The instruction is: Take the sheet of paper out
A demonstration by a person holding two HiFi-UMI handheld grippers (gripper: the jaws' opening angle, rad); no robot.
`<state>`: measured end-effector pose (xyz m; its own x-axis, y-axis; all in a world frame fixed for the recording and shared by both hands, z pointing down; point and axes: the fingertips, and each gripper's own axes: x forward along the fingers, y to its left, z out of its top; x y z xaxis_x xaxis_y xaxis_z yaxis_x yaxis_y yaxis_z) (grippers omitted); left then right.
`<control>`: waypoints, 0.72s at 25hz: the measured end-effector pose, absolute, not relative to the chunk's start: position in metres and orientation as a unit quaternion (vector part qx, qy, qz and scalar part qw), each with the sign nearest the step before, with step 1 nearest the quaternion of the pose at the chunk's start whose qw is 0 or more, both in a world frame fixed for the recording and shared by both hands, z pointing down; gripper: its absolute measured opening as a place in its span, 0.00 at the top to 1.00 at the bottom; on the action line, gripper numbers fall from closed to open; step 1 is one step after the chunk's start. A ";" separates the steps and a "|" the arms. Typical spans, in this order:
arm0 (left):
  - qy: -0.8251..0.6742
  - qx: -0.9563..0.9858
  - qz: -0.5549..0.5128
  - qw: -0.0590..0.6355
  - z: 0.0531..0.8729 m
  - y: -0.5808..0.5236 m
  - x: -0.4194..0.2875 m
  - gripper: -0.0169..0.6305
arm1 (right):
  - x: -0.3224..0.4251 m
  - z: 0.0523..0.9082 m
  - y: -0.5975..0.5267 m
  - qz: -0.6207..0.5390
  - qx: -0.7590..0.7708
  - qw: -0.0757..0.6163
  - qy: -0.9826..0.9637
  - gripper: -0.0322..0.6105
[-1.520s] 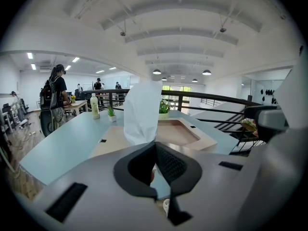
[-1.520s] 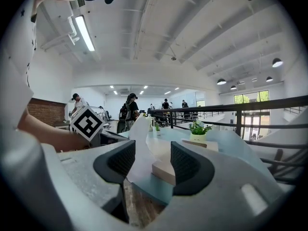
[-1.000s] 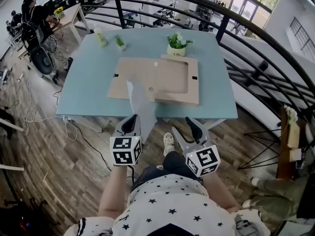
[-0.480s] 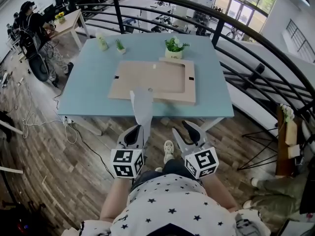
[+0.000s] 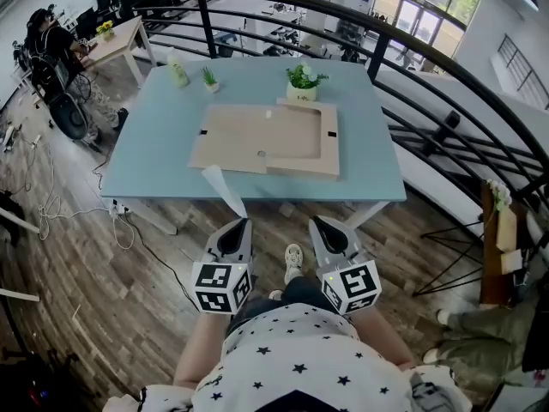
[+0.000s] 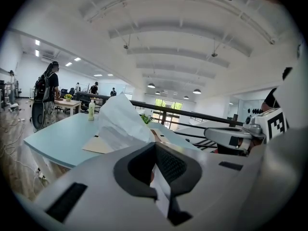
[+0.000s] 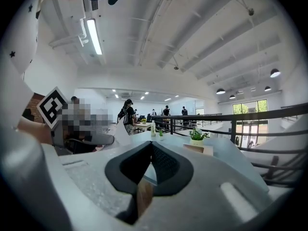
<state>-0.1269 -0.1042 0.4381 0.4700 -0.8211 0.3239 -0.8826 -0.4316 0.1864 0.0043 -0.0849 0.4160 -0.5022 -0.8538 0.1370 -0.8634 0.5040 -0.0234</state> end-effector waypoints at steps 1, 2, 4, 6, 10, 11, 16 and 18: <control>-0.506 0.841 0.093 0.167 0.439 -0.104 -0.127 0.97 | 0.003 0.416 -0.084 0.044 0.495 0.055 -0.866 0.94; -0.506 0.841 0.094 0.167 0.439 -0.103 -0.127 0.97 | 0.002 0.416 -0.084 0.044 0.494 0.055 -0.867 0.94; -0.505 0.841 0.093 0.168 0.438 -0.102 -0.125 0.97 | 0.002 0.416 -0.081 0.044 0.490 0.056 -0.869 0.94; -0.505 0.842 0.091 0.167 0.436 -0.100 -0.124 0.97 | 0.001 0.417 -0.080 0.049 0.484 0.057 -0.872 0.94; -0.503 0.843 0.092 0.166 0.436 -0.102 -0.122 0.97 | 0.003 0.418 -0.081 0.054 0.486 0.058 -0.870 0.94; -0.503 0.843 0.093 0.166 0.436 -0.103 -0.122 0.97 | 0.004 0.418 -0.082 0.053 0.487 0.059 -0.870 0.94; -0.501 0.845 0.097 0.163 0.439 -0.105 -0.123 0.97 | 0.003 0.422 -0.085 0.055 0.492 0.062 -0.867 0.94; -0.499 0.845 0.098 0.163 0.440 -0.107 -0.122 0.97 | 0.004 0.423 -0.087 0.055 0.493 0.063 -0.866 0.94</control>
<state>-0.1221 -0.1074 0.4395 0.4817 -0.8120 0.3296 -0.8763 -0.4477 0.1779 0.0036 -0.0872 0.4227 -0.5060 -0.8469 0.1633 -0.8607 0.5080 -0.0325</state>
